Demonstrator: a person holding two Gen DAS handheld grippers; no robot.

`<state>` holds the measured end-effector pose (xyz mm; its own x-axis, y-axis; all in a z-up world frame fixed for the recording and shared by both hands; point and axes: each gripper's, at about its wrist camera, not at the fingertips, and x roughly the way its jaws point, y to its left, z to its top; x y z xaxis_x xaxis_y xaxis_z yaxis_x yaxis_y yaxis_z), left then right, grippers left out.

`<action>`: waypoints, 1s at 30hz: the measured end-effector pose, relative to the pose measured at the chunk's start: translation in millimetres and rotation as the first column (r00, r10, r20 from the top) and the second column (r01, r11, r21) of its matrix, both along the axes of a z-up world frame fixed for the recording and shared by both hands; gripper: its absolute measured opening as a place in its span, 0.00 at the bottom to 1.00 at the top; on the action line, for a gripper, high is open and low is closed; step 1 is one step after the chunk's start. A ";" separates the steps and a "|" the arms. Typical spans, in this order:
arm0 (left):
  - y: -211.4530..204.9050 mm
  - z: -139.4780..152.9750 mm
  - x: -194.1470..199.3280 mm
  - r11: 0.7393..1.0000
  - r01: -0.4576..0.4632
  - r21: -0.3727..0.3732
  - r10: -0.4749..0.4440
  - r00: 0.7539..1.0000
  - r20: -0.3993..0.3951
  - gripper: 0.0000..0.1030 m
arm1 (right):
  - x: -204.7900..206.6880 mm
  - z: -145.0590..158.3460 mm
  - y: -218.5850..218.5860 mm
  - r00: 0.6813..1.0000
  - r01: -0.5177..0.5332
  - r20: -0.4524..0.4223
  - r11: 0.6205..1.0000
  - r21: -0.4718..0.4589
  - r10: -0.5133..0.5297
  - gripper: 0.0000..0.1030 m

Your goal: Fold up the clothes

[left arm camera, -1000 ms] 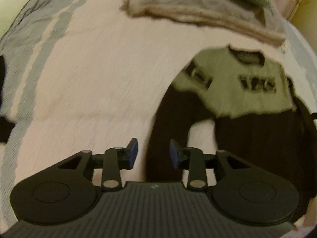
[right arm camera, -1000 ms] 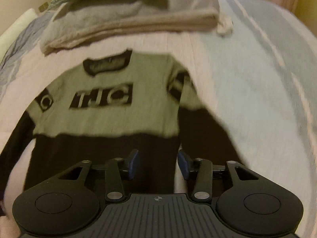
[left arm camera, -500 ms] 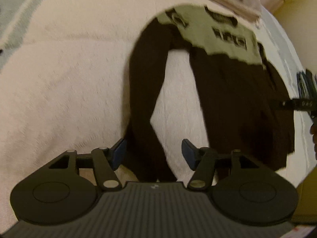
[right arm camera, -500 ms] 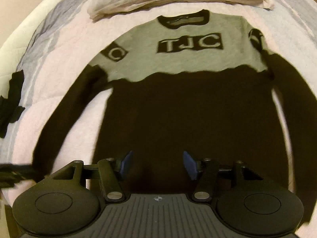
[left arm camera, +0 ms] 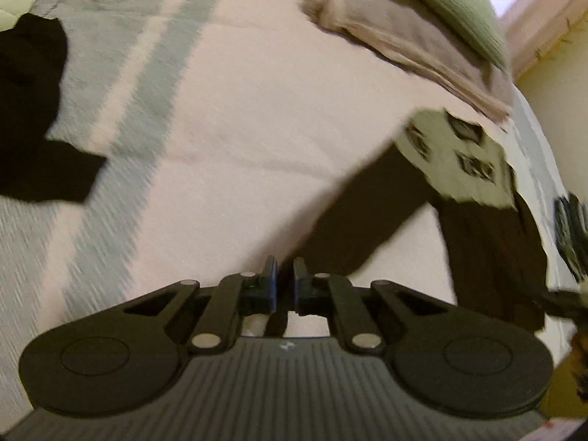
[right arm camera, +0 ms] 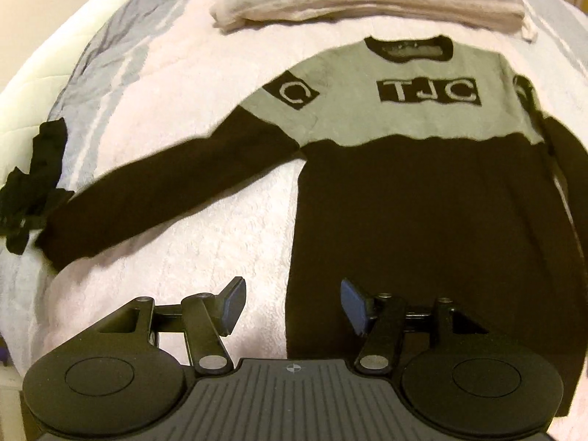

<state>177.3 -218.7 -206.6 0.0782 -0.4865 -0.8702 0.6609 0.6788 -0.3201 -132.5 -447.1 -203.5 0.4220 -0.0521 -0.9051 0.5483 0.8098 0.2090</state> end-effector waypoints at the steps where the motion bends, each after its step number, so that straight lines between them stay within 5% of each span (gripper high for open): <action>1: 0.8 -7.3 12.6 1.000 -0.015 0.021 0.015 1.000 0.008 0.06 | -1.2 0.7 0.8 1.000 0.005 -0.004 1.000 -0.010 -0.005 0.53; 8: 10.0 -13.3 32.6 0.996 -0.076 0.050 0.072 0.994 0.078 0.08 | -47.3 5.8 -18.4 0.978 0.197 -0.068 0.980 -0.022 -0.198 0.53; 12: -7.3 -3.5 -0.3 0.999 -0.031 0.023 0.030 0.997 0.072 0.14 | -87.9 12.9 -45.2 0.933 0.347 -0.080 0.936 -0.051 -0.350 0.53; 19: -81.8 6.1 -88.3 0.995 0.092 -0.032 -0.092 0.996 0.018 0.21 | -165.8 23.7 -118.8 0.885 0.449 -0.059 0.880 -0.154 -0.462 0.53; 25: -165.1 13.8 -189.8 0.980 0.197 -0.001 -0.196 0.979 0.049 0.23 | -235.9 -3.2 -183.5 0.908 0.383 -0.094 0.900 -0.210 -0.408 0.53; 30: -223.4 10.8 -278.5 0.971 0.226 0.076 -0.227 0.974 0.011 0.25 | -261.9 -40.1 -197.6 0.987 0.132 -0.067 0.980 -0.147 -0.143 0.53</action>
<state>-101.1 -442.1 -195.8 -0.0095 -0.4283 -0.9036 0.8058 0.5318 -0.2605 -394.4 -644.7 -243.6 0.3314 -0.2347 -0.9138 0.6666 0.7437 0.0507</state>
